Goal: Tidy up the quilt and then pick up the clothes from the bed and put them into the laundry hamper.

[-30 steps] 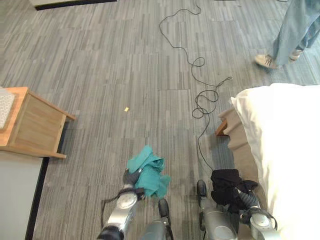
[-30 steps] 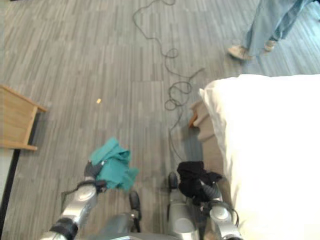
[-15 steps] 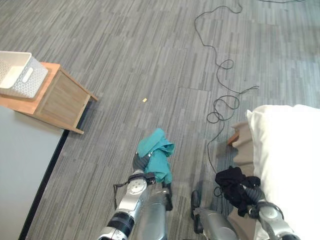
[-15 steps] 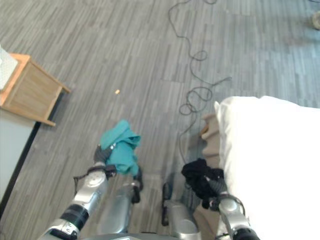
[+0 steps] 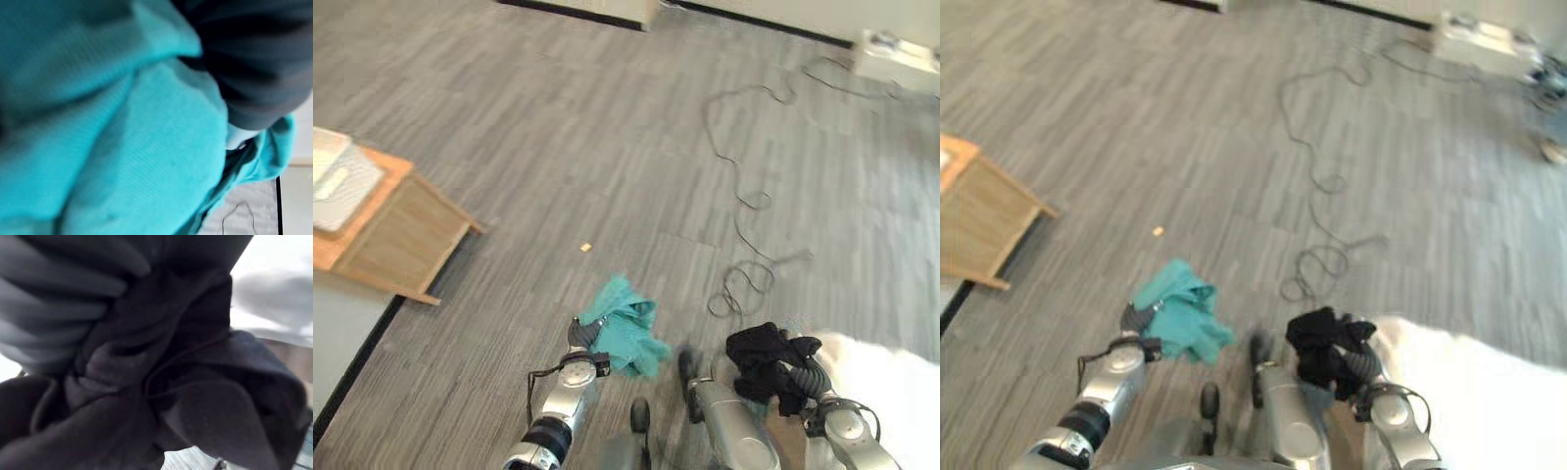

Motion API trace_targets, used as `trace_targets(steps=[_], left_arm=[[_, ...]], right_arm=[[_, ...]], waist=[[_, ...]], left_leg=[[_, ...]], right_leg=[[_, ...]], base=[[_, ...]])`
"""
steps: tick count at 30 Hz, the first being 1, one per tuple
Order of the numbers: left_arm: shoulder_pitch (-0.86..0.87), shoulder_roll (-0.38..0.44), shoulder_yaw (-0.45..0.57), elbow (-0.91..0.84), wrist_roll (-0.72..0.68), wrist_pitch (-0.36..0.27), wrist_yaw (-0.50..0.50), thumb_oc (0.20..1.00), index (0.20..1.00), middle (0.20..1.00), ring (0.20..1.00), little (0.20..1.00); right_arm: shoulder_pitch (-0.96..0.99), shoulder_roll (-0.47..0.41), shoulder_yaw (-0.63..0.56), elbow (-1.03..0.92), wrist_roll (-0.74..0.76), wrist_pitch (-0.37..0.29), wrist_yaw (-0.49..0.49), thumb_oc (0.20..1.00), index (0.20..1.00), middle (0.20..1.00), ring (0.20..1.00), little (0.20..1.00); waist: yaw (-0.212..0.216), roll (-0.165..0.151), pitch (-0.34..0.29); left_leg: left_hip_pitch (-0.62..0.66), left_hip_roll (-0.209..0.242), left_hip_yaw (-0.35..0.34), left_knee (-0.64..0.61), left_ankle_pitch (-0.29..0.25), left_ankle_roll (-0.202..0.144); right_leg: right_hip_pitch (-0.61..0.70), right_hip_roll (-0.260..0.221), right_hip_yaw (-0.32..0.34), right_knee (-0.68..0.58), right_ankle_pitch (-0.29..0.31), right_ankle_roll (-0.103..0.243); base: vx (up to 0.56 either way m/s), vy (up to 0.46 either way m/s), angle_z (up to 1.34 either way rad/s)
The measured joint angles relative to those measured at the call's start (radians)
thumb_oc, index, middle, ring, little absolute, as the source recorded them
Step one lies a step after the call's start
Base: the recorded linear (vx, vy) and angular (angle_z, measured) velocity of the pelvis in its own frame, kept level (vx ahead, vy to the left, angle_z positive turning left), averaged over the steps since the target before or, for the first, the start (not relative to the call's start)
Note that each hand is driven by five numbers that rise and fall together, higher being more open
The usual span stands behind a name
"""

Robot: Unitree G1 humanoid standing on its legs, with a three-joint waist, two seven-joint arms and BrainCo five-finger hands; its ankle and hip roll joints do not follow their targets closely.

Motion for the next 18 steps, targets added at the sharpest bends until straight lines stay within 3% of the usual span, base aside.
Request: trace_targets(steps=[1, 2, 3, 4, 5, 6, 7, 8, 9, 10, 11, 12, 13, 14, 15, 16, 17, 18], left_arm=[[0.004, 0.018, -0.002, 0.025, 0.0, 0.005, 0.003, 0.2, 0.2, 0.2, 0.2, 0.2], [0.026, 0.034, 0.003, 0.031, 0.0, 0.007, 0.004, 0.2, 0.2, 0.2, 0.2, 0.2], [0.067, 0.052, -0.001, 0.033, 0.0, 0.008, 0.004, 0.2, 0.2, 0.2, 0.2, 0.2], [0.127, 0.051, 0.023, 0.033, 0.01, -0.01, 0.0, 0.2, 0.2, 0.2, 0.2, 0.2], [0.154, 0.033, 0.023, 0.046, 0.01, -0.005, -0.002, 0.2, 0.2, 0.2, 0.2, 0.2], [0.18, 0.015, 0.027, 0.051, 0.009, -0.004, -0.004, 0.2, 0.2, 0.2, 0.2, 0.2], [0.194, -0.009, 0.047, 0.045, -0.006, -0.01, -0.014, 0.2, 0.2, 0.2, 0.2, 0.2], [0.198, 0.002, 0.047, 0.041, -0.012, -0.01, -0.017, 0.2, 0.2, 0.2, 0.2, 0.2], [0.198, 0.018, 0.051, 0.053, -0.014, -0.008, -0.022, 0.2, 0.2, 0.2, 0.2, 0.2], [0.226, 0.02, 0.077, 0.069, -0.053, -0.005, -0.028, 0.2, 0.2, 0.2, 0.2, 0.2], [0.229, 0.018, 0.085, 0.063, -0.052, -0.001, -0.038, 0.2, 0.2, 0.2, 0.2, 0.2], [0.232, -0.012, 0.087, 0.035, -0.051, -0.002, -0.037, 0.2, 0.2, 0.2, 0.2, 0.2], [0.247, -0.017, 0.099, 0.018, -0.051, -0.007, -0.038, 0.2, 0.2, 0.2, 0.2, 0.2], [0.231, -0.034, 0.083, 0.008, -0.05, 0.006, -0.042, 0.2, 0.2, 0.2, 0.2, 0.2], [0.238, -0.033, 0.08, -0.001, -0.047, 0.005, -0.044, 0.2, 0.2, 0.2, 0.2, 0.2], [0.231, -0.028, 0.082, -0.01, -0.046, 0.002, -0.043, 0.2, 0.2, 0.2, 0.2, 0.2], [0.217, -0.013, 0.089, -0.009, -0.046, -0.008, -0.039, 0.2, 0.2, 0.2, 0.2, 0.2], [0.216, -0.004, 0.092, -0.008, -0.046, -0.007, -0.038, 0.2, 0.2, 0.2, 0.2, 0.2]], right_arm=[[0.005, 0.004, 0.001, -0.01, -0.027, 0.006, 0.006, 0.2, 0.2, 0.2, 0.2, 0.2], [0.012, 0.011, 0.001, -0.018, -0.029, 0.006, 0.005, 0.2, 0.2, 0.2, 0.2, 0.2], [0.029, 0.022, 0.0, -0.019, -0.03, 0.005, 0.006, 0.2, 0.2, 0.2, 0.2, 0.2], [0.044, 0.04, -0.026, 0.009, -0.04, 0.009, 0.013, 0.2, 0.2, 0.2, 0.2, 0.2], [0.048, 0.036, -0.037, 0.017, -0.051, 0.014, 0.015, 0.2, 0.2, 0.2, 0.2, 0.2], [0.029, 0.033, -0.04, 0.033, -0.053, 0.013, 0.016, 0.2, 0.2, 0.2, 0.2, 0.2], [0.007, 0.015, -0.036, 0.047, -0.05, 0.018, 0.022, 0.2, 0.2, 0.2, 0.2, 0.2], [-0.001, 0.013, -0.036, 0.044, -0.05, 0.018, 0.027, 0.2, 0.2, 0.2, 0.2, 0.2], [-0.03, 0.02, -0.034, 0.065, -0.049, 0.018, 0.027, 0.2, 0.2, 0.2, 0.2, 0.2], [-0.074, 0.019, -0.029, 0.066, -0.049, 0.016, 0.023, 0.2, 0.2, 0.2, 0.2, 0.2], [-0.101, 0.017, -0.036, 0.069, -0.048, 0.013, 0.022, 0.2, 0.2, 0.2, 0.2, 0.2], [-0.134, -0.013, -0.043, 0.057, -0.046, 0.006, 0.021, 0.2, 0.2, 0.2, 0.2, 0.2], [-0.143, -0.043, -0.04, 0.041, -0.046, -0.005, 0.024, 0.2, 0.2, 0.2, 0.2, 0.2], [-0.125, -0.06, -0.052, 0.049, -0.046, 0.005, 0.013, 0.2, 0.2, 0.2, 0.2, 0.2], [-0.115, -0.052, -0.048, 0.058, -0.046, 0.016, 0.005, 0.2, 0.2, 0.2, 0.2, 0.2], [-0.112, -0.049, -0.039, 0.063, -0.046, 0.017, 0.004, 0.2, 0.2, 0.2, 0.2, 0.2], [-0.122, -0.028, -0.028, 0.078, -0.047, 0.018, 0.005, 0.2, 0.2, 0.2, 0.2, 0.2], [-0.115, -0.012, -0.025, 0.086, -0.047, 0.017, 0.005, 0.2, 0.2, 0.2, 0.2, 0.2]], waist=[[-0.007, 0.006, 0.0], [-0.007, -0.005, -0.002], [-0.002, -0.035, -0.016], [0.011, -0.058, -0.031], [0.02, -0.05, -0.041], [0.028, -0.044, -0.043], [0.061, -0.044, -0.038], [0.088, -0.06, -0.03], [0.121, -0.121, 0.002], [0.13, -0.153, 0.002], [0.143, -0.142, 0.008], [0.138, -0.098, 0.006], [0.133, -0.067, 0.008], [0.106, -0.041, 0.012], [0.106, -0.038, -0.006], [0.107, -0.04, -0.008], [0.12, -0.039, -0.011], [0.125, -0.057, -0.014]], left_leg=[[0.039, 0.018, -0.028, -0.002, -0.021, -0.015], [0.072, 0.028, -0.039, -0.006, -0.041, -0.038], [0.116, 0.019, -0.033, -0.003, -0.058, -0.058], [0.15, 0.031, -0.06, 0.1, -0.137, -0.103], [0.112, 0.046, -0.035, 0.208, -0.147, -0.115], [0.043, 0.06, -0.023, 0.342, -0.132, -0.118], [-0.219, 0.115, 0.027, 0.752, 0.028, -0.019], [-0.288, 0.115, 0.057, 0.879, 0.081, -0.002], [-0.315, 0.086, 0.088, 0.937, 0.019, -0.044], [-0.352, 0.019, 0.115, 0.853, -0.028, -0.08], [-0.364, 0.003, 0.154, 0.772, -0.042, -0.067], [-0.368, 0.04, 0.194, 0.67, -0.041, -0.054], [-0.368, 0.05, 0.209, 0.623, -0.035, -0.061], [-0.352, 0.107, 0.342, 0.469, -0.053, -0.086], [-0.349, 0.11, 0.464, 0.356, -0.053, -0.079], [-0.35, 0.101, 0.53, 0.299, -0.042, -0.067], [-0.359, 0.073, 0.608, 0.214, 0.006, -0.043], [-0.354, 0.067, 0.656, 0.204, 0.002, -0.022]], right_leg=[[-0.026, -0.023, 0.058, -0.043, 0.028, 0.042], [-0.021, -0.035, 0.058, -0.012, 0.027, 0.044], [0.01, -0.06, 0.049, 0.019, -0.009, 0.017], [-0.023, -0.044, 0.025, 0.216, 0.062, 0.024], [-0.006, -0.02, 0.009, 0.223, 0.123, 0.012], [0.016, 0.002, -0.014, 0.217, 0.136, 0.003], [0.025, 0.021, -0.123, 0.231, 0.105, -0.093], [0.033, 0.021, -0.136, 0.246, 0.099, -0.119], [0.063, 0.019, -0.119, 0.24, 0.166, -0.142], [0.138, 0.039, -0.122, 0.154, 0.164, -0.089], [0.182, 0.043, -0.158, 0.12, 0.101, 0.036], [0.146, 0.062, -0.159, 0.256, 0.038, -0.041], [0.131, 0.042, -0.085, 0.396, 0.0, -0.098], [0.265, -0.004, -0.166, 0.281, -0.065, -0.023], [0.322, -0.005, -0.238, 0.202, -0.055, -0.034], [0.363, 0.0, -0.272, 0.158, -0.05, -0.025], [0.446, 0.025, -0.325, 0.086, -0.028, -0.045], [0.466, 0.04, -0.352, 0.058, -0.039, -0.037]], base=[[0.6, -0.421, 1.4], [0.58, -0.442, 1.15], [0.69, -0.638, 0.93], [0.33, -0.589, 0.88], [0.32, -0.655, 0.76], [0.45, -0.612, 0.86], [0.36, -0.364, 0.77], [0.38, -0.22, 0.61], [0.34, -0.145, 0.27], [0.5, -0.188, 0.23], [0.56, -0.155, 0.11], [0.58, -0.116, 0.13], [0.81, -0.068, 0.87], [0.56, -0.055, 1.39], [0.58, -0.011, 1.54], [0.42, -0.021, 1.18], [0.64, -0.009, 0.82], [0.4, -0.014, 0.77]])
